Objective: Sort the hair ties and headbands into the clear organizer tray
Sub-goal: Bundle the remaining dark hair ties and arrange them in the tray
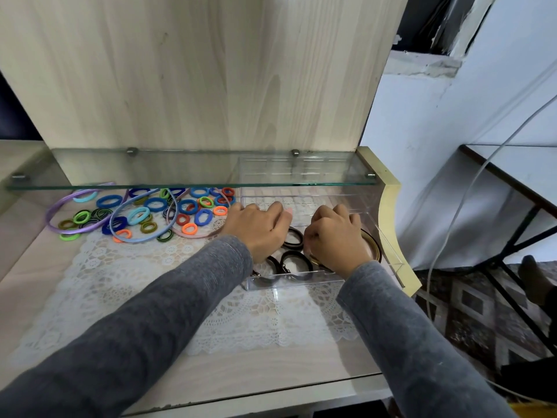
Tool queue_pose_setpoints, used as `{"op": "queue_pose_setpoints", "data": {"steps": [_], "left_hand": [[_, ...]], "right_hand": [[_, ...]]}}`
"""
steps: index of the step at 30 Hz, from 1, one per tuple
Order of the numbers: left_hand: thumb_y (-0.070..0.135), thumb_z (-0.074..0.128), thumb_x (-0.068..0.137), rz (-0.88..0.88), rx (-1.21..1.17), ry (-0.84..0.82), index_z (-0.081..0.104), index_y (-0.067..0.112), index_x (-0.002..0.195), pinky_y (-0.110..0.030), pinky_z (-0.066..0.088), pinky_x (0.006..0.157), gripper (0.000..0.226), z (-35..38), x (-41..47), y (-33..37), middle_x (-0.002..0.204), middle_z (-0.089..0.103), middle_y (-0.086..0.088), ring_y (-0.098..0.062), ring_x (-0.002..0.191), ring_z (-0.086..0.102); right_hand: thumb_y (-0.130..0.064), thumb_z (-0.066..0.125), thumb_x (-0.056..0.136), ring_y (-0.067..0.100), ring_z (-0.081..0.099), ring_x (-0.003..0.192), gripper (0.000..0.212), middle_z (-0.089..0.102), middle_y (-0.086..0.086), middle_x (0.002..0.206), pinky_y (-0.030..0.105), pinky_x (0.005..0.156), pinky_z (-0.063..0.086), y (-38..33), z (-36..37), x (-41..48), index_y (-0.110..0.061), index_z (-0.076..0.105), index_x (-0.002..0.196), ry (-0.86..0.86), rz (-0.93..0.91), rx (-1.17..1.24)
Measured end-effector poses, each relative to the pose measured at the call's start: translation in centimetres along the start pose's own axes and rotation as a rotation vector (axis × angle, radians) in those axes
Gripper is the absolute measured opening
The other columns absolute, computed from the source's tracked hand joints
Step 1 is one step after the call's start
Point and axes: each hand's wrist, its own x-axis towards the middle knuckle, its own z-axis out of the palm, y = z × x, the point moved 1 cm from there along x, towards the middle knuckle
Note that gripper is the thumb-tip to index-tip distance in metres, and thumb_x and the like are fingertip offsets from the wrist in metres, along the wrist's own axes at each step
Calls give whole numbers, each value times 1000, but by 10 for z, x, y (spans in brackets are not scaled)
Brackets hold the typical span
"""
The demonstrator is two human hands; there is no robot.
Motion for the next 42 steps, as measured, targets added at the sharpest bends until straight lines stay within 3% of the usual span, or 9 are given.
{"op": "queue_pose_setpoints", "data": {"steps": [6,13,22,26,29,33,42], "left_hand": [[40,9,100,-71,-13,-30,34,24,94,-47,30,93,30,-1,7,4,77,44,1,-28,99,54],[38,11,101,-92,-41,-6,37,23,94,-45,30,88,31,-2,6,4,64,36,6,-24,82,45],[37,13,101,-77,-71,-22,41,24,95,-45,31,91,32,0,4,0,64,40,6,-23,80,42],[40,18,98,-6,5,-5,47,27,99,-44,31,91,32,6,1,-3,88,63,6,-19,86,46],[39,24,93,51,92,-15,55,36,114,-41,29,91,38,6,-1,-4,108,61,7,-17,101,48],[41,17,88,83,154,-58,56,47,120,-39,26,90,50,3,-1,-6,109,52,5,-16,104,42],[42,12,82,148,326,-37,61,39,117,-40,27,88,60,4,-4,-4,110,50,0,-19,106,41]], "right_hand": [[-22,57,85,26,41,103,16,58,-4,105,40,84,28,-2,4,4,-24,73,84,50,-37,-56],[-25,57,84,23,40,104,16,56,-7,106,40,86,29,-2,2,5,-27,73,86,15,-48,-63],[-26,59,86,22,37,104,16,52,-7,108,39,87,26,-1,1,3,-29,74,88,-2,-41,-27],[-22,58,87,20,39,99,19,57,-9,101,36,80,24,2,2,3,-26,75,82,84,15,93],[-17,55,86,20,40,99,21,58,-8,100,36,81,27,2,0,5,-24,73,79,115,64,194],[-13,52,85,21,39,107,28,53,-6,108,40,91,29,-2,2,5,-31,72,95,29,33,162],[-20,46,89,24,38,110,34,49,-2,115,41,93,28,-8,8,5,-37,66,110,-57,-1,33]]}}
